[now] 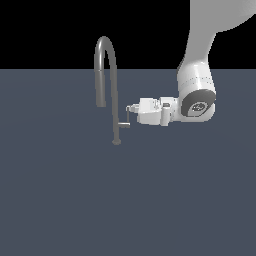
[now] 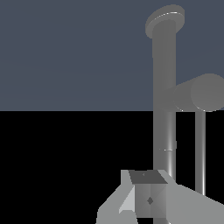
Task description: Turn on the faucet by rotating a designated handle.
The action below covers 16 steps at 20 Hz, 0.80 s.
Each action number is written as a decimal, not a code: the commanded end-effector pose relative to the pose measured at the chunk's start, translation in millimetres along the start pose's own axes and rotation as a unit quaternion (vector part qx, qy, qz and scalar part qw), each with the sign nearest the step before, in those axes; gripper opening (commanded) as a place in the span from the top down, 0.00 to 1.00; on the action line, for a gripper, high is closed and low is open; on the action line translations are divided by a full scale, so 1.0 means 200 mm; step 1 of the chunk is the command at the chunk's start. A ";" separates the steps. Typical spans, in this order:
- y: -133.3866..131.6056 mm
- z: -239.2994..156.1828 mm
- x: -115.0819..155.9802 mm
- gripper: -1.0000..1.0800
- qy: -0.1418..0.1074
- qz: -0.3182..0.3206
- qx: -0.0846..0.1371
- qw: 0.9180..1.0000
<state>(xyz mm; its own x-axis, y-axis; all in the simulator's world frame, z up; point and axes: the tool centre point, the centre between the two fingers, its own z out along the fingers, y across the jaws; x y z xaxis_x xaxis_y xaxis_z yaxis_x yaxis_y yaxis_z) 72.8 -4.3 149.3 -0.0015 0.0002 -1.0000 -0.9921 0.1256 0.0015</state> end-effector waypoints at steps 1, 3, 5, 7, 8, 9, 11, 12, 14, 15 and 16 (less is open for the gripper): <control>0.03 0.00 -0.01 1.00 0.000 0.000 0.000 1.000; 0.05 0.00 -0.02 1.00 0.000 0.000 0.000 1.000; 0.08 0.00 -0.03 1.00 0.000 0.000 0.000 1.000; 0.11 0.00 -0.04 1.00 0.000 0.000 0.000 1.000; 0.12 0.00 -0.04 1.00 0.000 0.000 0.000 1.000; 0.12 0.00 -0.04 1.00 0.000 0.000 0.000 1.000; 0.12 0.00 -0.03 1.00 0.001 0.000 0.002 1.000; 0.13 0.00 -0.03 1.00 0.001 0.000 0.001 1.000; 0.17 0.00 -0.03 1.00 0.001 0.000 0.001 1.000; 0.18 0.00 -0.03 1.00 0.001 0.000 0.001 1.000; 0.20 0.00 -0.03 1.00 0.000 0.000 0.001 1.000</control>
<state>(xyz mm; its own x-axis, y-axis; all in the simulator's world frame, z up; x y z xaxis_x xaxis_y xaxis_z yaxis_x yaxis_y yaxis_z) 41.7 -0.3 155.4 0.0036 -0.0053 -1.0000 -0.9910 0.1336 -0.0043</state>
